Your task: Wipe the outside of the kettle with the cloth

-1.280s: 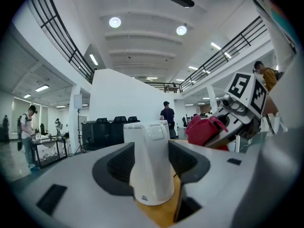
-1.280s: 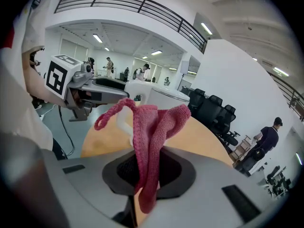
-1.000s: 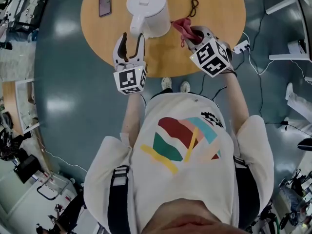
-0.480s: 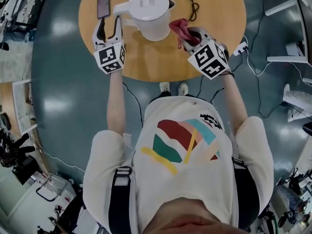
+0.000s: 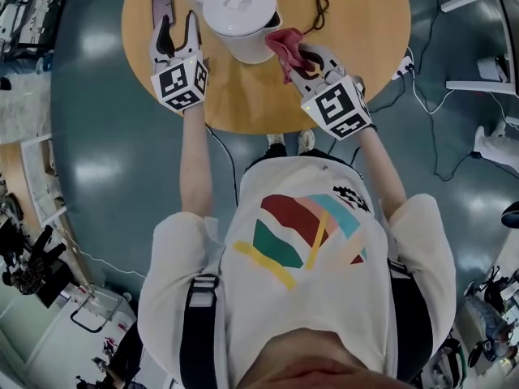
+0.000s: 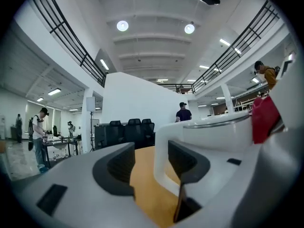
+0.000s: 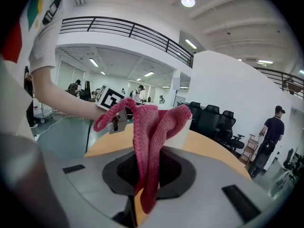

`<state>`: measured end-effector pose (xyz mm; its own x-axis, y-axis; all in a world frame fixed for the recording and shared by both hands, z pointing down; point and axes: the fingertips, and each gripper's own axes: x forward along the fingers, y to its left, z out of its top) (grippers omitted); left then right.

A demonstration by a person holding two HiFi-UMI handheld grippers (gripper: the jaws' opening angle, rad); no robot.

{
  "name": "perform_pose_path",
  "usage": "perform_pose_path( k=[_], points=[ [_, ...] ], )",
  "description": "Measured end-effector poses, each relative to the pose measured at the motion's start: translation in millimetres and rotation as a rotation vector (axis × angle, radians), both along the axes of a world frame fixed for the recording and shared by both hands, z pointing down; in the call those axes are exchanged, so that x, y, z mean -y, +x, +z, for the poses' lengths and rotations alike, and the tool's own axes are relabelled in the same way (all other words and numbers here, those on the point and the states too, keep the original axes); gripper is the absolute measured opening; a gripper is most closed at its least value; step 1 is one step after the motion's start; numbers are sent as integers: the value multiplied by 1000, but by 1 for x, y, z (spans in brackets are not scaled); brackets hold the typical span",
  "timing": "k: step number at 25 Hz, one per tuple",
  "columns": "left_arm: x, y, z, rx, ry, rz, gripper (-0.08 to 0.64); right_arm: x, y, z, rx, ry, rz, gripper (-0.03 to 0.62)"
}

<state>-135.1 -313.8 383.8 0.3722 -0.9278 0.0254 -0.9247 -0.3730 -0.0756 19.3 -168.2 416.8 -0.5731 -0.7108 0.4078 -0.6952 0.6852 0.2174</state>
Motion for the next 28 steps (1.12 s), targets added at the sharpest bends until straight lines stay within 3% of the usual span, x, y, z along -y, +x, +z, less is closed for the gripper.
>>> perform_pose_path(
  k=[5,11,23,28],
  points=[
    [-64,4,29,52,-52,19,261,8,-10,2,4,19,22,38],
    [-104,-7,61,15,-153,-15,261,17,-2,1,33,21,68,38],
    [-109,-7,64,3,-165,-7,261,53,74,1,211,-35,313,38],
    [-125,14,43,-49,-134,53,261,70,58,2,203,-51,273,38]
  ],
)
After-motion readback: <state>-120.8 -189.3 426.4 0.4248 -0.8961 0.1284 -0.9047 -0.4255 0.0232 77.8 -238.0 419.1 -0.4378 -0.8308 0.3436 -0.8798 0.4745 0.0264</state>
